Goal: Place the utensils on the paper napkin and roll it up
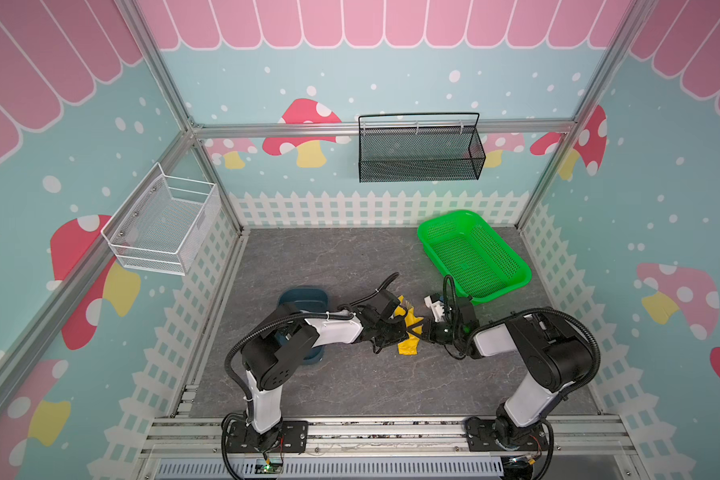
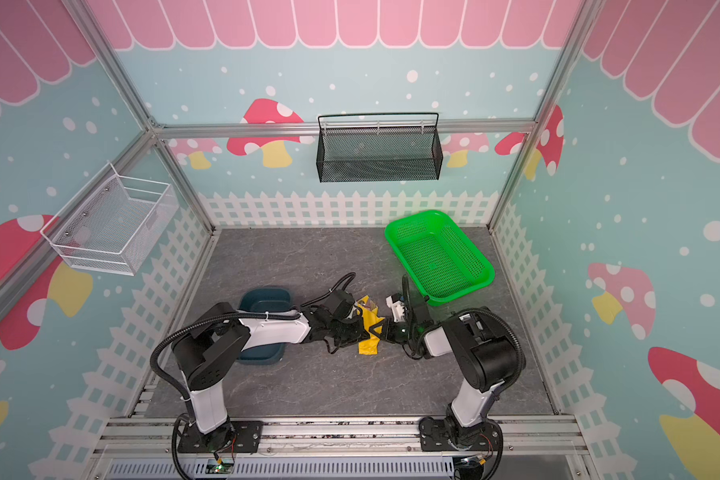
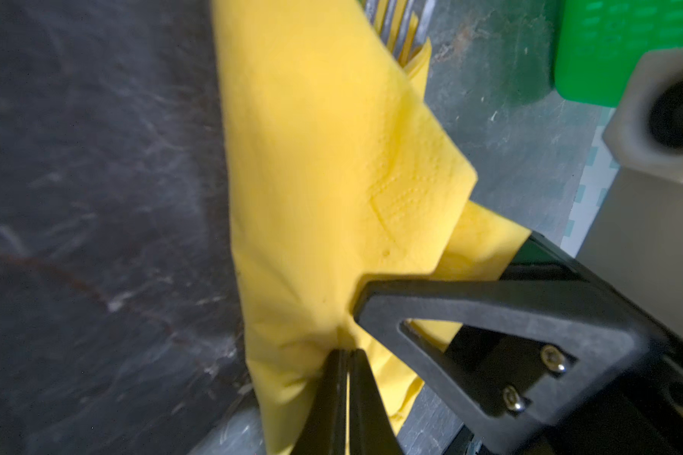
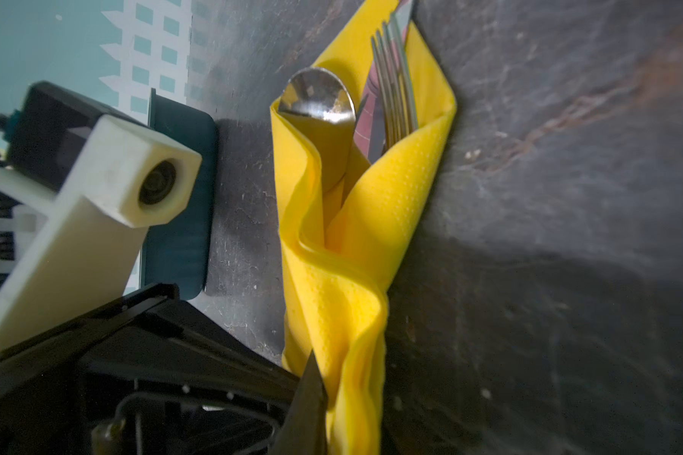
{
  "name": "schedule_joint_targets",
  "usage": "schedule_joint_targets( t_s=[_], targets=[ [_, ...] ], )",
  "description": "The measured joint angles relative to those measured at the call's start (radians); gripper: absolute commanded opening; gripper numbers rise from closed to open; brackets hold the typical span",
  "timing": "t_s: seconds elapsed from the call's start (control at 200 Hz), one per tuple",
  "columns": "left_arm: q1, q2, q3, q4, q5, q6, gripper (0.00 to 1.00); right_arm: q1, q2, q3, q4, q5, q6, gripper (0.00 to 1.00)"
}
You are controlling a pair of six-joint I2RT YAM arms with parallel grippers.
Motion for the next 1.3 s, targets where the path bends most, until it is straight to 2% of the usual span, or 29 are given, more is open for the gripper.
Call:
schedule_joint_targets(
  t_s=[0.235,0.555,0.981,1.301],
  targets=[
    [-0.002,-0.068,-0.045,-0.006,-0.042,-0.001,0.26,0.001,-0.006,0.002,0.0,-0.005,-0.006,0.0],
    [0.034,-0.254,-0.168,-0.013,-0.155,-0.021,0.29,0.001,-0.046,0.002,-0.011,0.009,-0.051,0.0],
    [0.068,-0.262,-0.206,0.026,-0.163,-0.053,0.31,0.001,-0.07,0.004,-0.034,0.013,-0.095,0.0],
    [0.082,-0.26,-0.229,0.074,-0.145,-0.072,0.38,0.001,-0.097,0.046,-0.124,0.022,-0.182,0.0]
  ],
)
